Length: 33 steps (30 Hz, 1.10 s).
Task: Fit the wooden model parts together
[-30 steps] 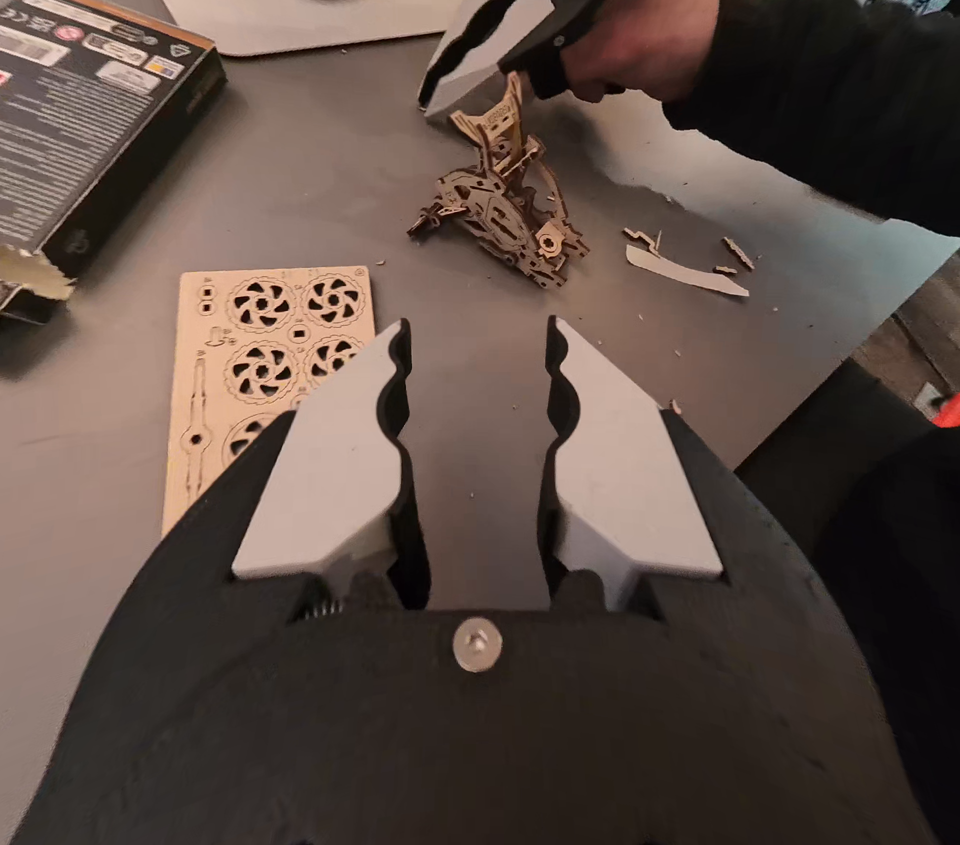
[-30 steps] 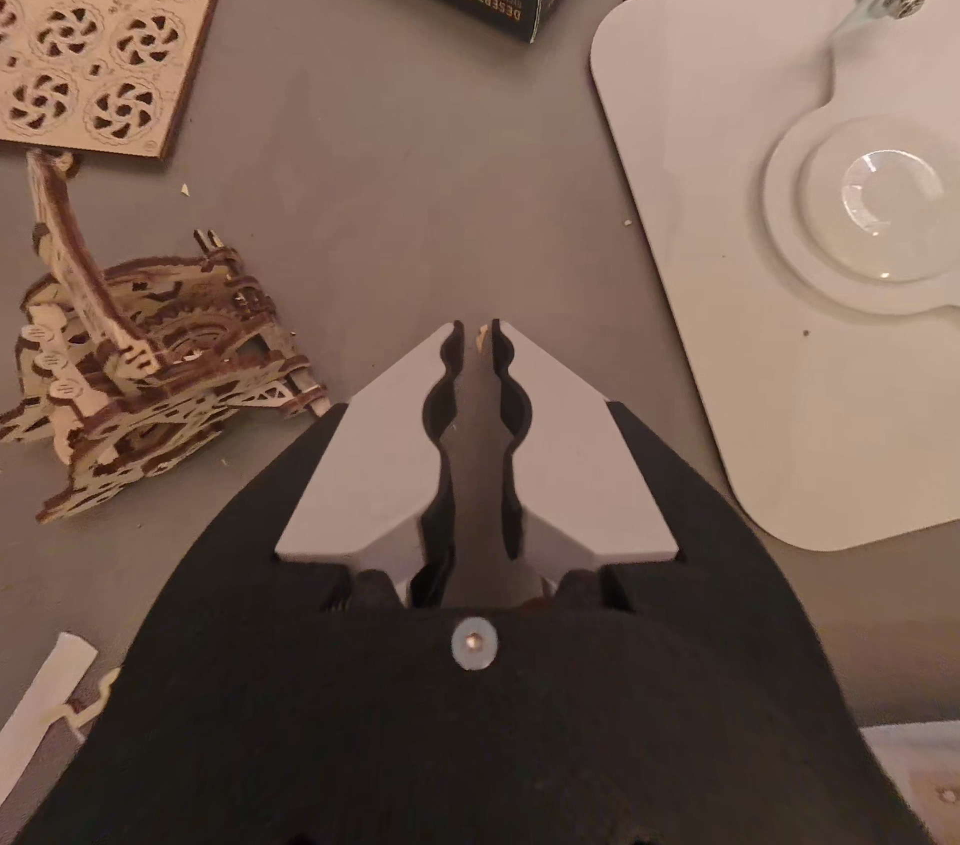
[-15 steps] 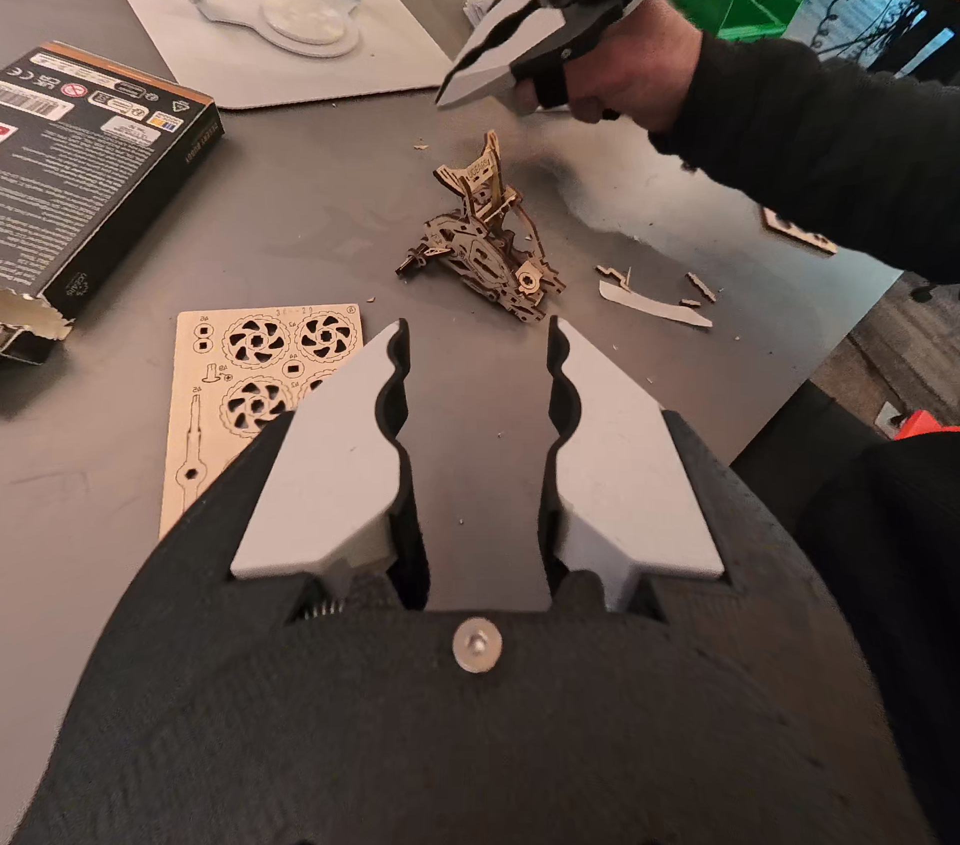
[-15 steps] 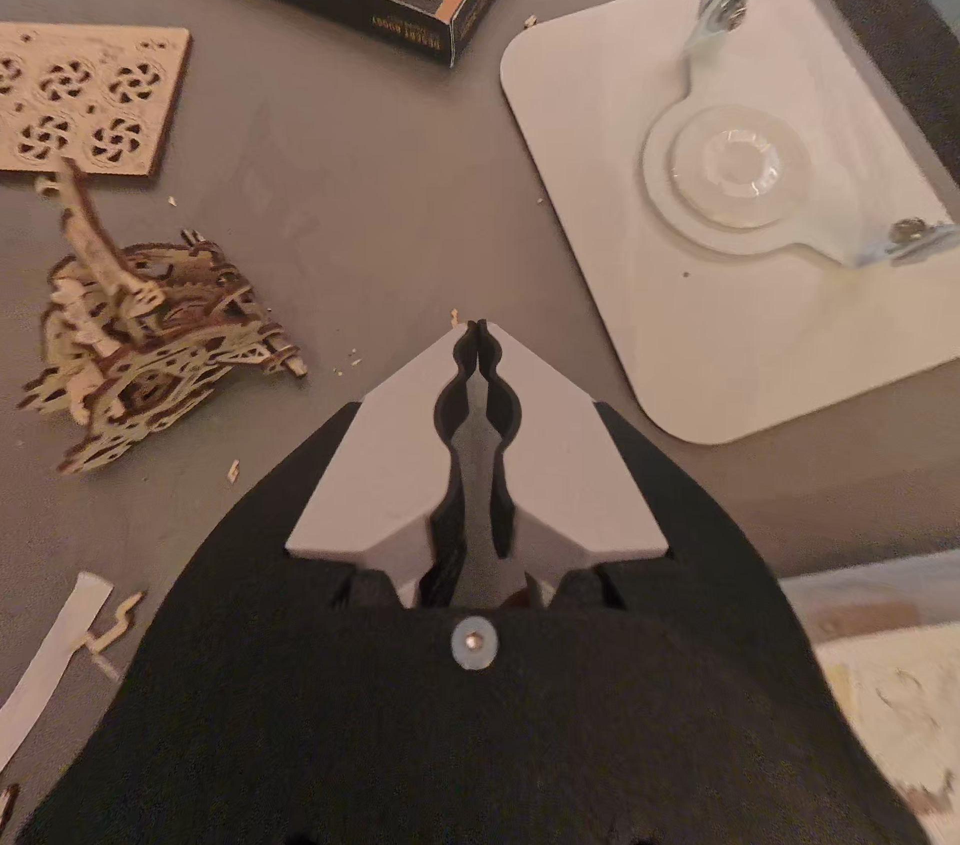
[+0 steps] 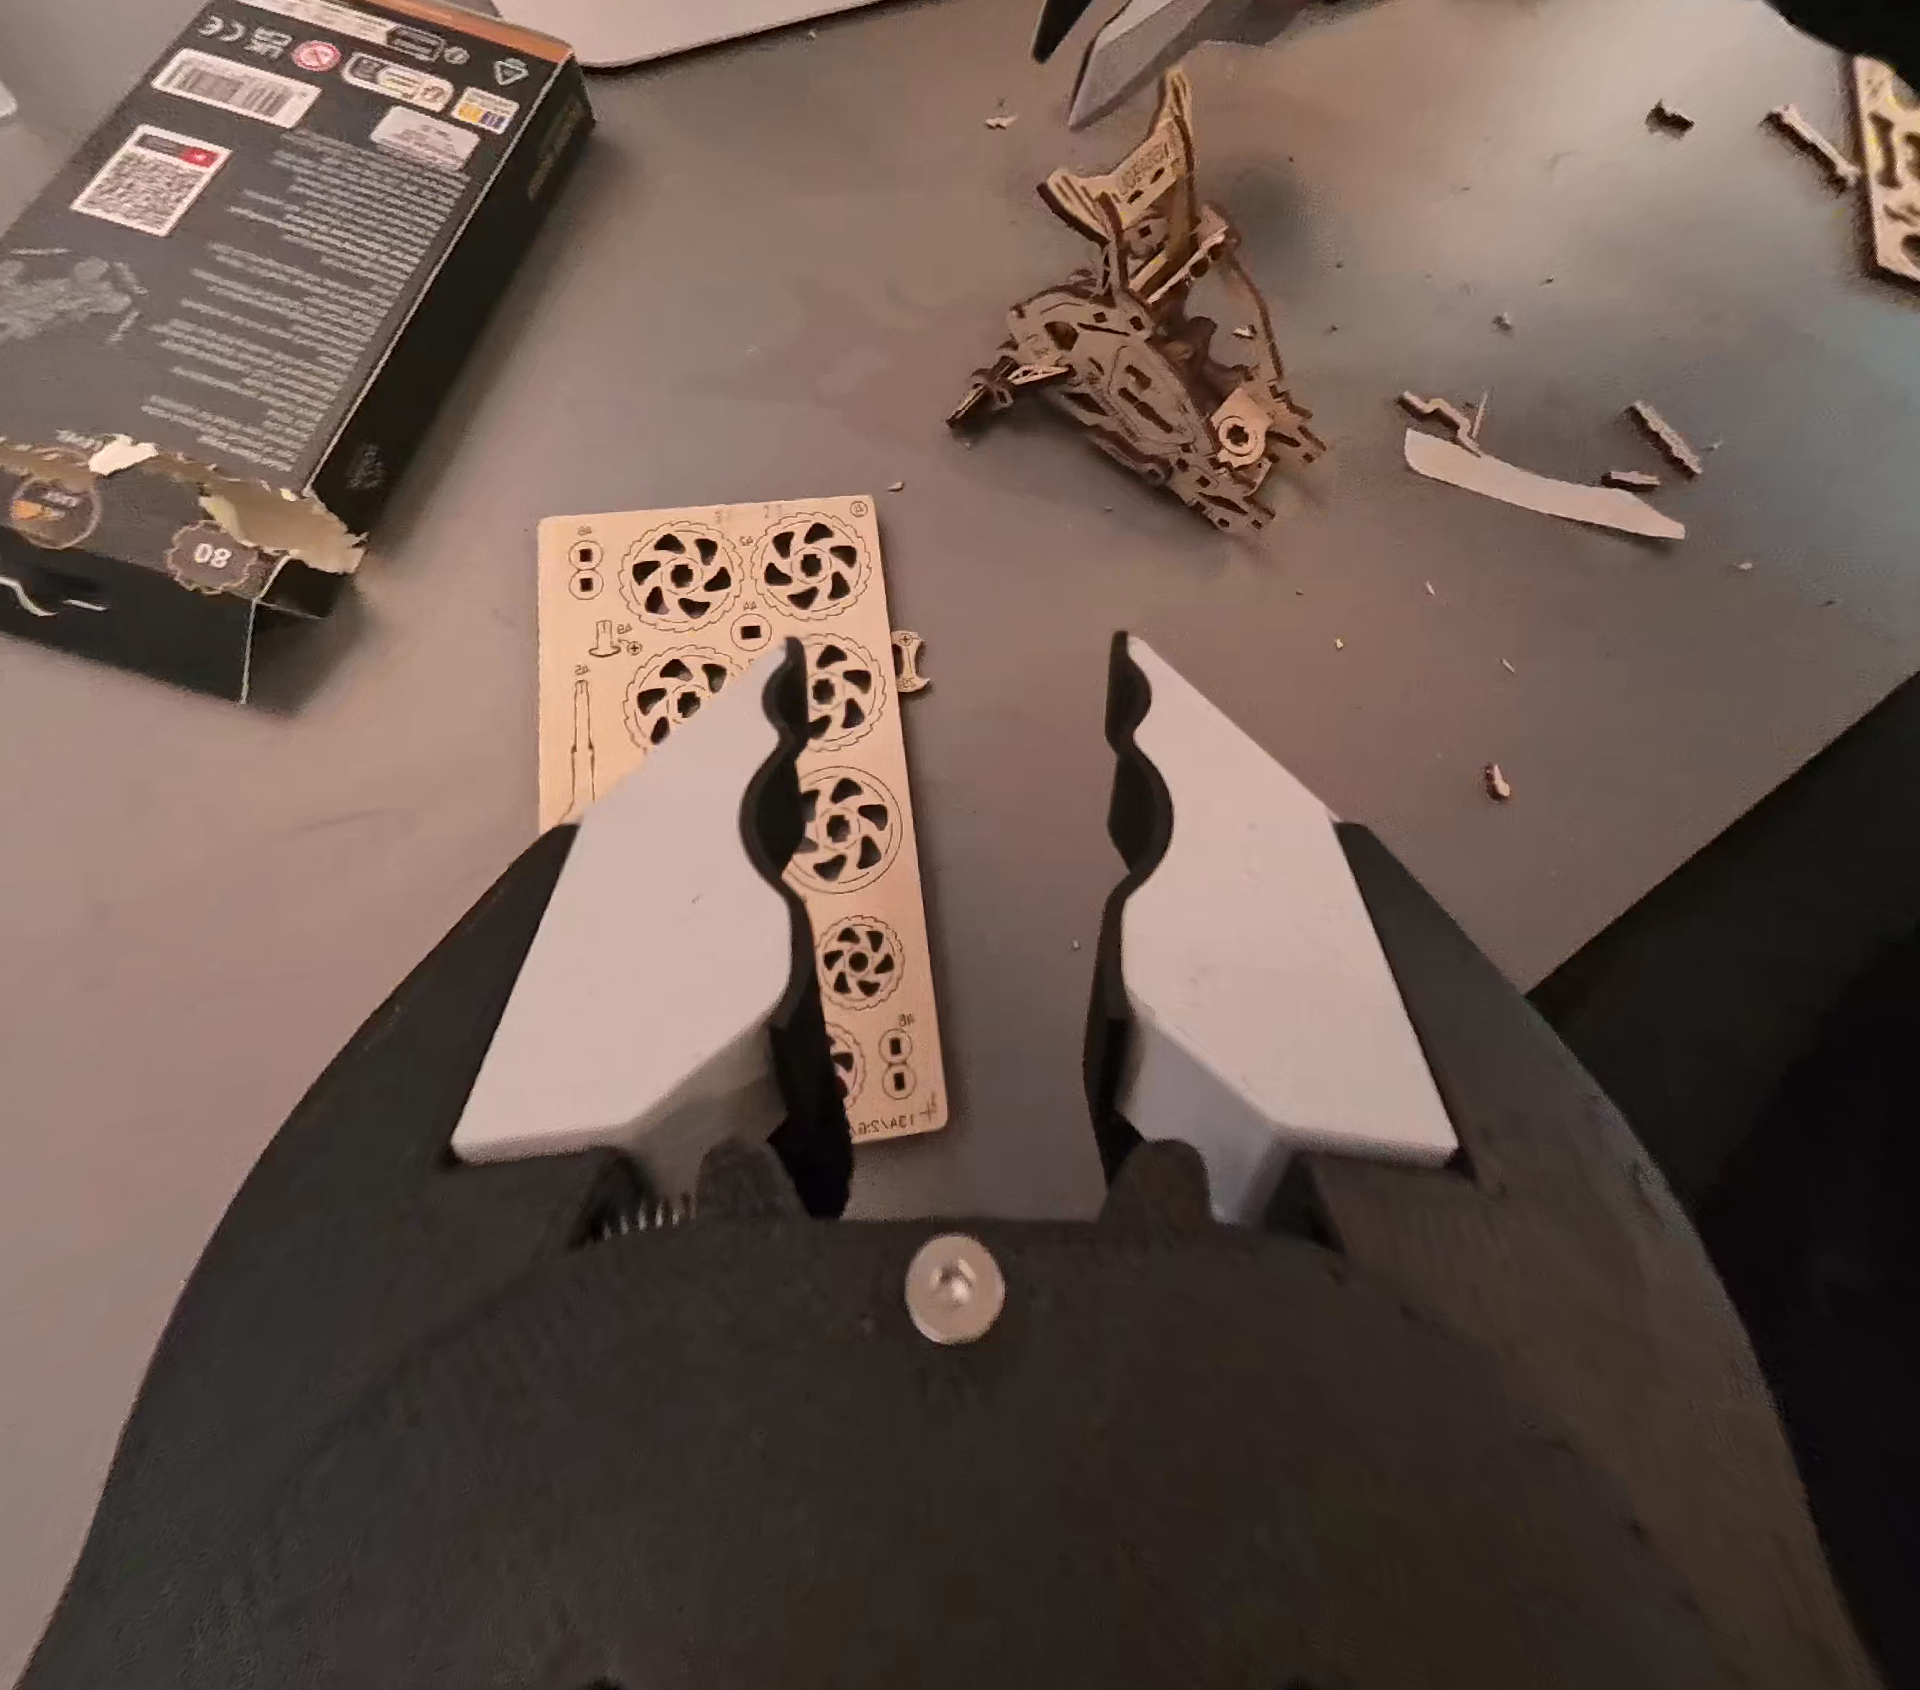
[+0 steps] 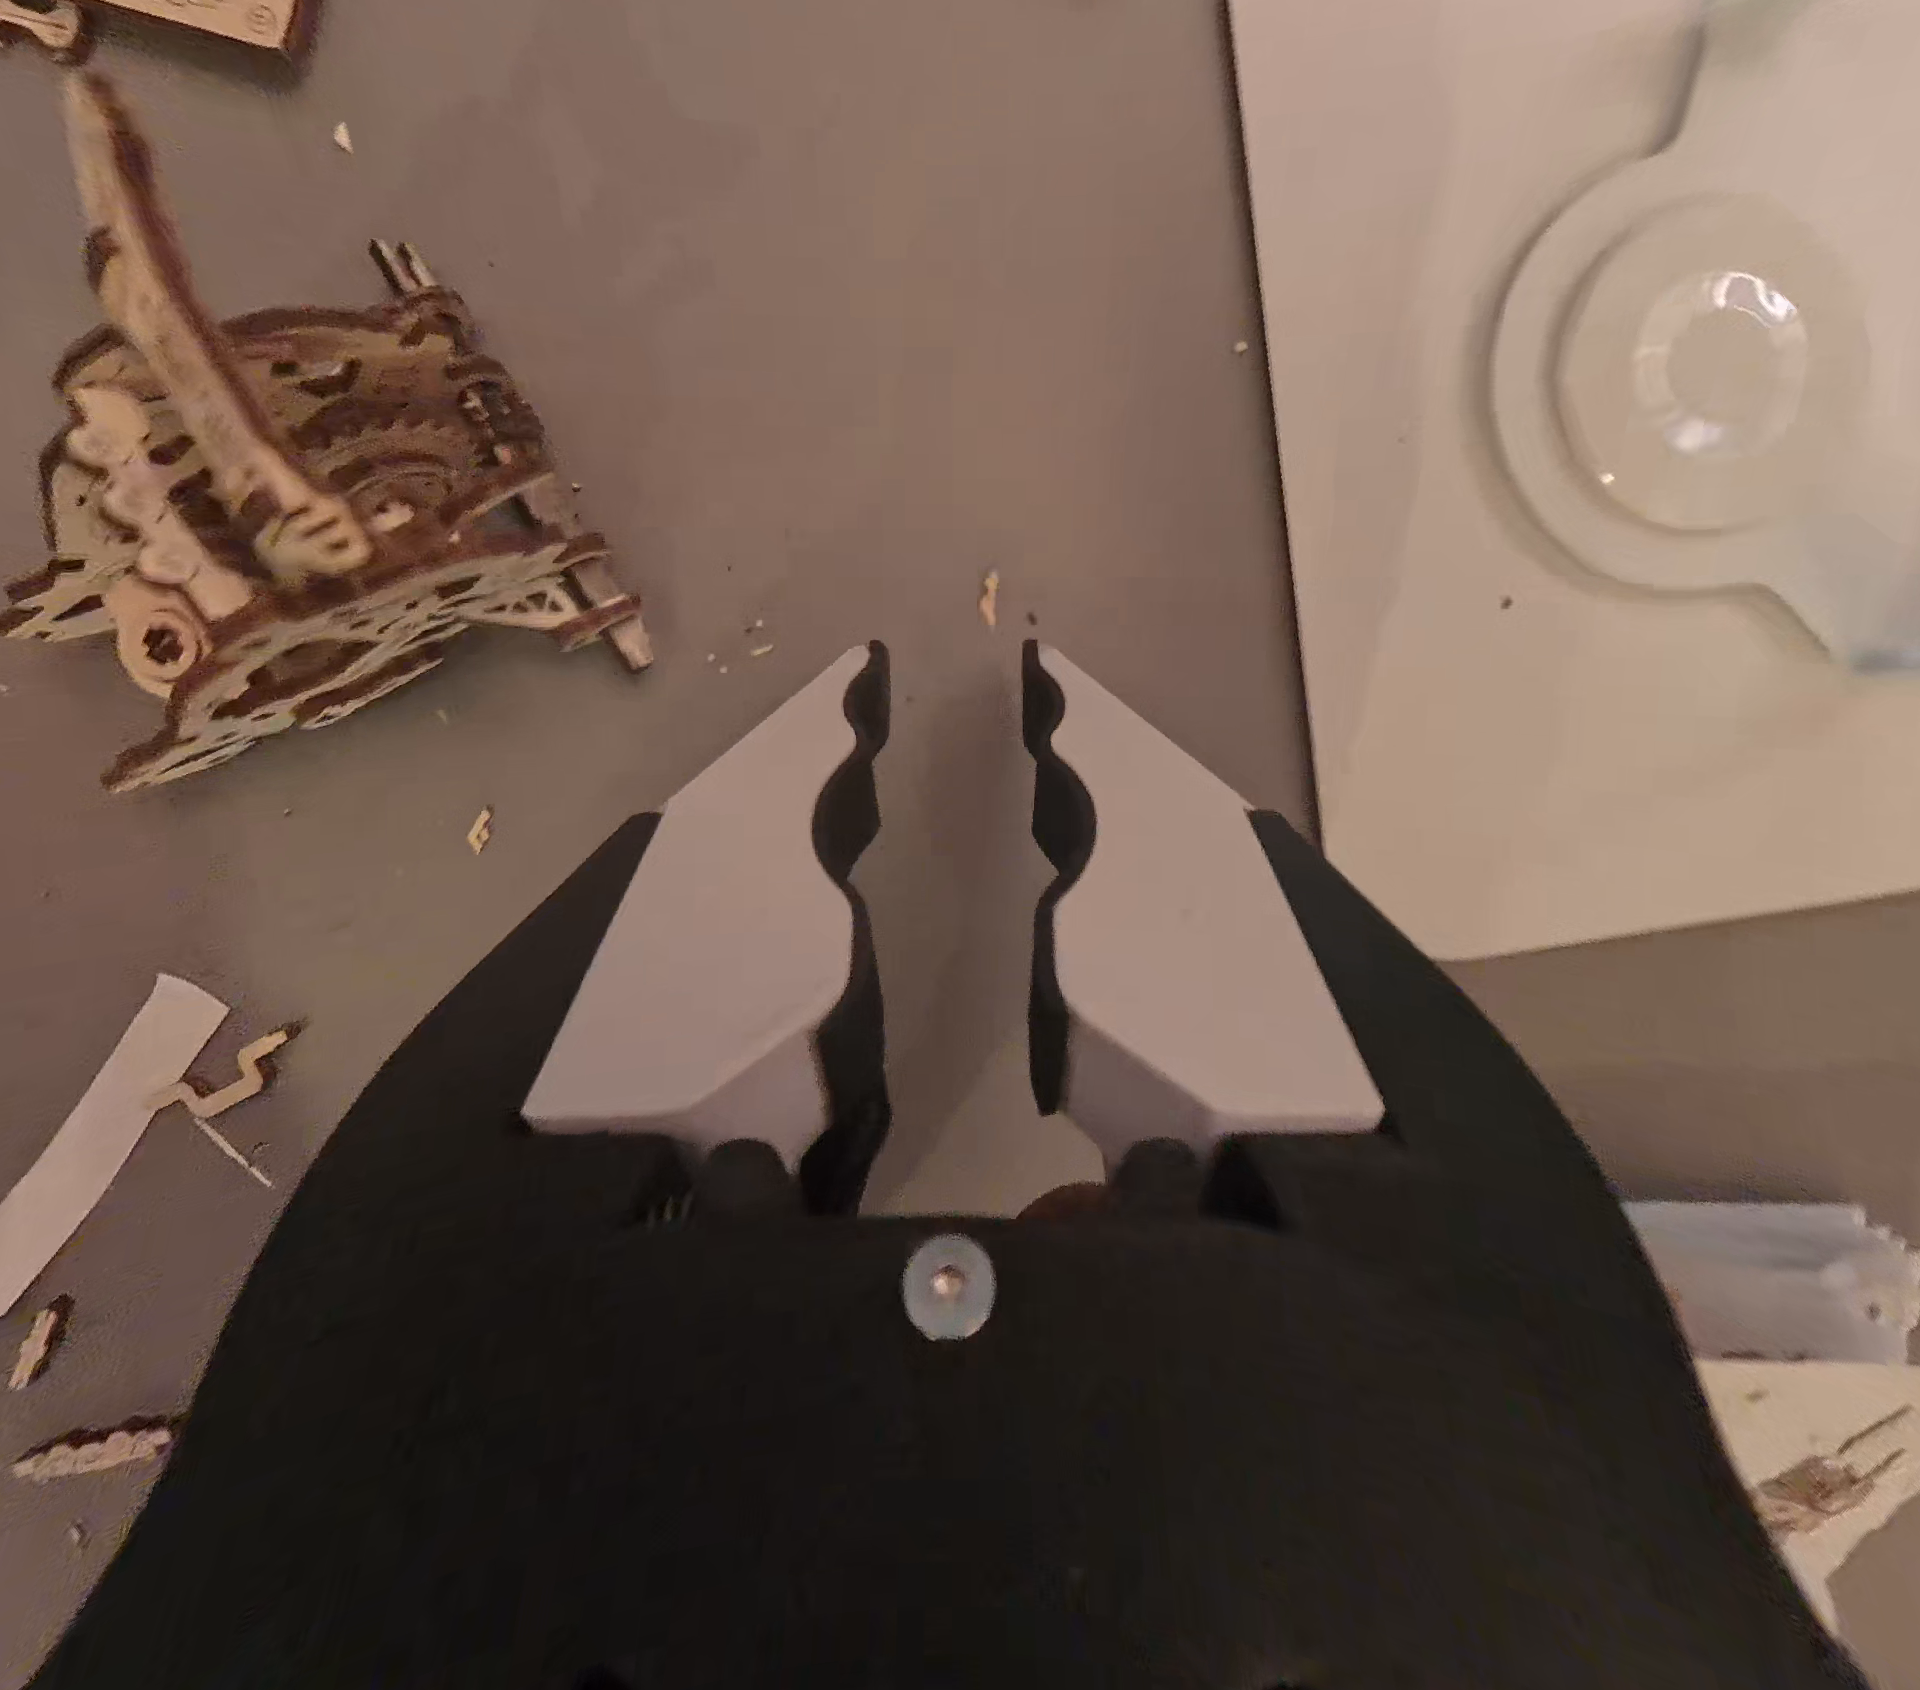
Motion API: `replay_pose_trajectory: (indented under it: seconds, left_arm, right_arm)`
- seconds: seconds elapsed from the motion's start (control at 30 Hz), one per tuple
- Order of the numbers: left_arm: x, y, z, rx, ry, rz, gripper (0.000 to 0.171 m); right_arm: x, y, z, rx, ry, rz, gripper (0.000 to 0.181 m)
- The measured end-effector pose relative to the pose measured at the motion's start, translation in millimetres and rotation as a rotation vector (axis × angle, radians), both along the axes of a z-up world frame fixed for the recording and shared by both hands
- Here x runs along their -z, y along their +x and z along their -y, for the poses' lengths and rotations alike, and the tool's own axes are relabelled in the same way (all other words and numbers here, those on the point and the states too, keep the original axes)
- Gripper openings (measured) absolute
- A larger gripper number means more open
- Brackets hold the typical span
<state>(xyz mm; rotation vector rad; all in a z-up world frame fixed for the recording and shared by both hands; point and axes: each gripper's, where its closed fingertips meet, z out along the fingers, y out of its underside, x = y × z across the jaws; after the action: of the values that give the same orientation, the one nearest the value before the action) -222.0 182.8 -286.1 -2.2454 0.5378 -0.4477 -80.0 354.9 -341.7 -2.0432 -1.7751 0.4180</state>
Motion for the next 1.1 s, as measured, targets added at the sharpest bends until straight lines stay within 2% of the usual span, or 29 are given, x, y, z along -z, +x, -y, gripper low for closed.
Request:
replay_pose_trajectory:
  seconds: [0.17, 0.23, 0.3, 0.37, 0.63, 0.83, 0.97, 1.1]
  left_arm:
    - [10.8, 6.4, 4.0, 0.028, -0.026, -0.025, 0.054]
    - [13.6, 8.6, 4.8, 0.040, -0.032, -0.036, 0.055]
    - [12.9, 11.2, 5.2, 0.045, -0.035, -0.013, 0.055]
    - [12.8, 10.2, 5.6, 0.046, -0.036, -0.012, 0.055]
    - [5.6, 7.6, 6.5, 0.039, -0.017, 0.001, 0.055]
    - [6.3, 7.5, 5.0, 0.033, -0.022, 0.011, 0.054]
    - [13.7, -1.1, 2.7, 0.022, -0.044, -0.033, 0.056]
    - [39.5, -19.5, 3.9, -0.012, -0.184, -0.030, 0.059]
  right_arm:
    - [13.7, -7.4, -13.1, -0.018, -0.053, 0.185, 0.021]
    - [14.0, -11.1, -12.7, -0.022, -0.075, 0.211, 0.018]
    - [14.5, -10.3, -13.5, -0.028, -0.061, 0.253, 0.010]
    - [15.0, -10.6, -15.2, -0.025, -0.052, 0.266, 0.000]
    - [13.2, -8.8, -16.5, 0.003, -0.065, 0.262, 0.000]
    - [-17.7, 2.9, -17.4, 0.026, -0.036, 0.163, 0.000]
    - [-43.0, 21.4, -10.7, 0.035, -0.022, 0.107, 0.000]
    - [-58.8, 35.9, 0.7, 0.048, -0.005, 0.068, 0.000]
